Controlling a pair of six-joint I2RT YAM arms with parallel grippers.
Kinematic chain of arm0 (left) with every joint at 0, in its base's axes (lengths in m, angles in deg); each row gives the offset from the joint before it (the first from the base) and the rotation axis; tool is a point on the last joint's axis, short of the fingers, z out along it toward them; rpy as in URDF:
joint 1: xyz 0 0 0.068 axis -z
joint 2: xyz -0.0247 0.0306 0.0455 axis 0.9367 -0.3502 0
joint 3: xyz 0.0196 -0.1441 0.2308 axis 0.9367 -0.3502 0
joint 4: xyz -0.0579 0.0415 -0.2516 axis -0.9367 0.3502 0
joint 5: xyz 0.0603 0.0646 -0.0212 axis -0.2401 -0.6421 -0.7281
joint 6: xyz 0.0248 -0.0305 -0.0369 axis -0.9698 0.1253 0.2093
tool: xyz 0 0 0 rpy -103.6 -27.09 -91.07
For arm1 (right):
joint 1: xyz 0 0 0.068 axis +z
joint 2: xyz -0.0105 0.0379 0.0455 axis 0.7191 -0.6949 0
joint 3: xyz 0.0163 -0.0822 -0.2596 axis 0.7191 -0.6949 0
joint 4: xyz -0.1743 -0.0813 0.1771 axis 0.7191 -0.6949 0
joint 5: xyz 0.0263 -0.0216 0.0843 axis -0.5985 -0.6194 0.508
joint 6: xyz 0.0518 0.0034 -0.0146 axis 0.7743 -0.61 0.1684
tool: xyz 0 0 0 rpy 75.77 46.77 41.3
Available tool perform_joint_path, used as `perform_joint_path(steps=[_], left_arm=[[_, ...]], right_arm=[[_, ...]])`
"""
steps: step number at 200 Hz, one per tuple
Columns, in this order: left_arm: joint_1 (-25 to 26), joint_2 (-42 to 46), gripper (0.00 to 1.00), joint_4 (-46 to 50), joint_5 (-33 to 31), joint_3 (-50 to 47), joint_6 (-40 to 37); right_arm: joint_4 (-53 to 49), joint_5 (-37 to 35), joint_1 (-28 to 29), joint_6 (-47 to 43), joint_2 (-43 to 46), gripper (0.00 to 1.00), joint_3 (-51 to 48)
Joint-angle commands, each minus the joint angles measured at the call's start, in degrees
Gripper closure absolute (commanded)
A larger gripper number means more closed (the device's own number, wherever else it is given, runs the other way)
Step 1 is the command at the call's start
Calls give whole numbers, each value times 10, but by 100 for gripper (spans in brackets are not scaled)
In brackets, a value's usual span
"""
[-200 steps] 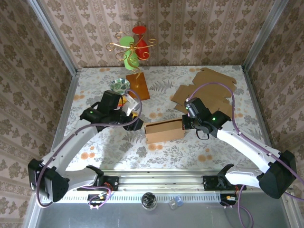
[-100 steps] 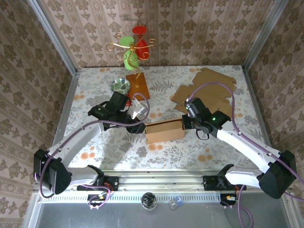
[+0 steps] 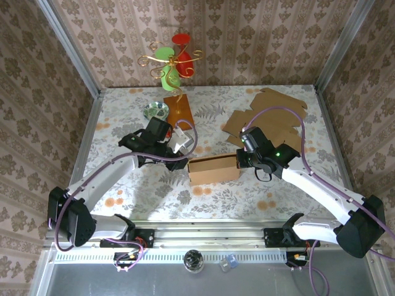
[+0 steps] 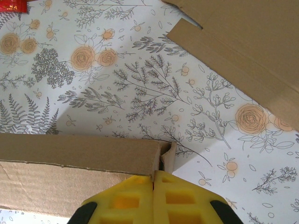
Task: Fold the paper box
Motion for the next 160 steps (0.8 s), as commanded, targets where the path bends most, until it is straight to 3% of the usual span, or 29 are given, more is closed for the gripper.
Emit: perform_joint_path(steps=[1, 57, 160], left_arm=[[5, -3, 91, 12, 7, 15, -1], [16, -2, 99, 14, 6, 22, 46], [50, 42, 100, -56, -46, -36, 375]], right_arm=[[-29, -5, 5, 11, -10, 100, 3], [-28, -5, 4, 23, -11, 100, 3], [-19, -24, 25, 54, -14, 100, -7]])
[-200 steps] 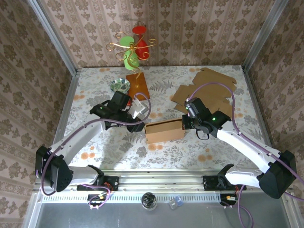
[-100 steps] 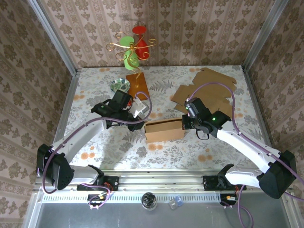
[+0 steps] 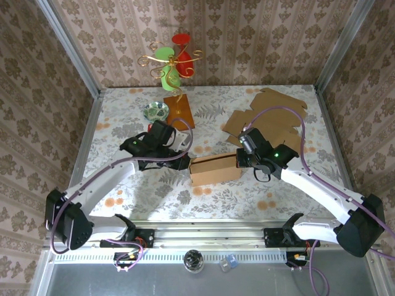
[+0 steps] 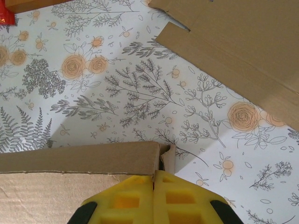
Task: Fold the paper box
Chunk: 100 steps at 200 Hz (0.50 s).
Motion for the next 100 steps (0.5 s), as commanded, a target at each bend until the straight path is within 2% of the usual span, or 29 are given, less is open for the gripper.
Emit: perform_joint_path(steps=[1, 100], left_arm=[[10, 19, 100, -31, -14, -21, 109], [23, 34, 100, -51, -36, -41, 214]], right_arm=[[-18, 8, 13, 15, -10, 100, -8], [-17, 0, 17, 25, -2, 100, -15]])
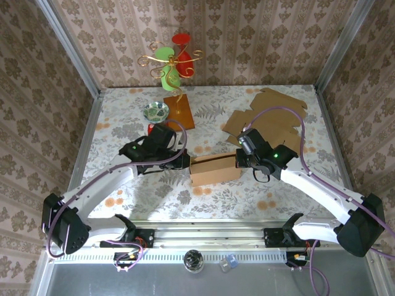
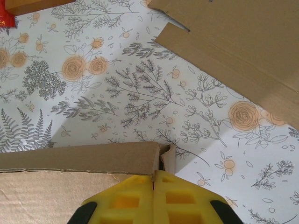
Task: Fold the paper box
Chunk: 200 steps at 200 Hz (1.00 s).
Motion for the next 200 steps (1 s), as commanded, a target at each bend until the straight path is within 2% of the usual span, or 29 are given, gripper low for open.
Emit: perform_joint_path(steps=[1, 164, 200], left_arm=[[7, 11, 100, -11, 2, -15, 46], [20, 63, 100, -75, -25, -120, 47], [40, 81, 100, -90, -57, -146, 38]], right_arm=[[-18, 8, 10, 15, -2, 100, -15], [8, -4, 19, -2, 13, 100, -41], [31, -16, 28, -13, 24, 100, -59]])
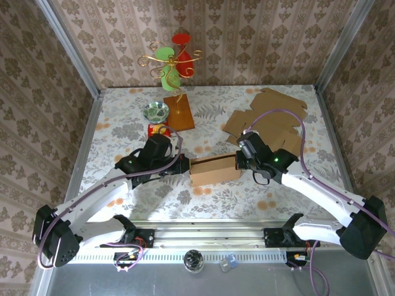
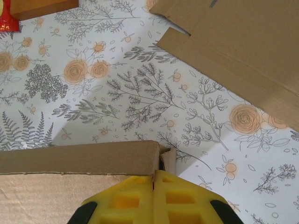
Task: Fold the paper box
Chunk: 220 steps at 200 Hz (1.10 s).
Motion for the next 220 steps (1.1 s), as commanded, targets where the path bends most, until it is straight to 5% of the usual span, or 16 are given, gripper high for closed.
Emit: perform_joint_path(steps=[1, 115, 136, 176, 220], left_arm=[[17, 5, 100, 31, -25, -39, -2], [72, 40, 100, -31, -114, -111, -19], [77, 48, 100, -25, -128, -114, -22], [86, 50, 100, -19, -137, -115, -30], [99, 48, 100, -17, -146, -111, -32]], right_arm=[[-2, 4, 15, -13, 6, 100, -27], [3, 0, 27, -7, 34, 100, -50], [-27, 14, 27, 30, 49, 88, -36], [-92, 80, 1, 216, 106, 45, -1], [29, 215, -86, 567, 184, 32, -100]])
